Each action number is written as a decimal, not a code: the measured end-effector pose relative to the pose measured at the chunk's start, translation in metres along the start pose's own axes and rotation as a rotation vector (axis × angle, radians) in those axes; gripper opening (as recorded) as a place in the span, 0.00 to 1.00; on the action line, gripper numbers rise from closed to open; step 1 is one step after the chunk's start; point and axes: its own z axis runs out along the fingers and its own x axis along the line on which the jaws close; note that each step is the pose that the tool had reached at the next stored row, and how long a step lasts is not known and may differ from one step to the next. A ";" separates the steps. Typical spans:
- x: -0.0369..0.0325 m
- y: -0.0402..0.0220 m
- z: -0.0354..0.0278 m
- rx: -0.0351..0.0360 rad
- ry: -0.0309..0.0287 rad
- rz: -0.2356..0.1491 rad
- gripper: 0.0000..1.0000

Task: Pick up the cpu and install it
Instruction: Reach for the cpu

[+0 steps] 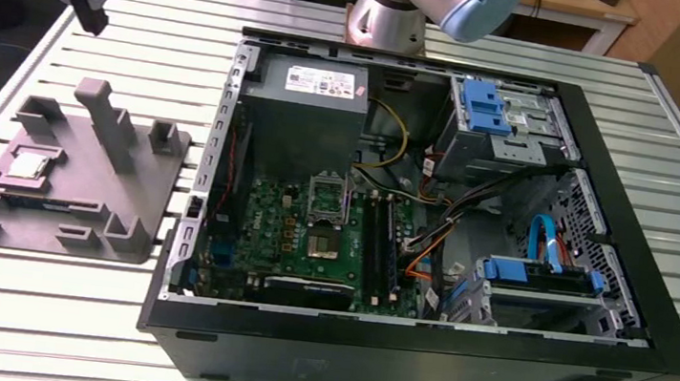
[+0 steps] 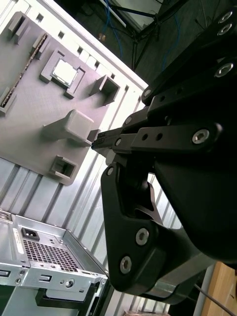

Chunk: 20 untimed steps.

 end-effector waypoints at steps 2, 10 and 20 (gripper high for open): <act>0.0007 -0.0001 0.0000 0.0000 -0.0001 0.000 0.10; 0.0017 -0.0001 0.0001 0.0000 0.0000 0.000 0.10; 0.0103 -0.0008 0.0005 0.0000 -0.0001 0.000 0.10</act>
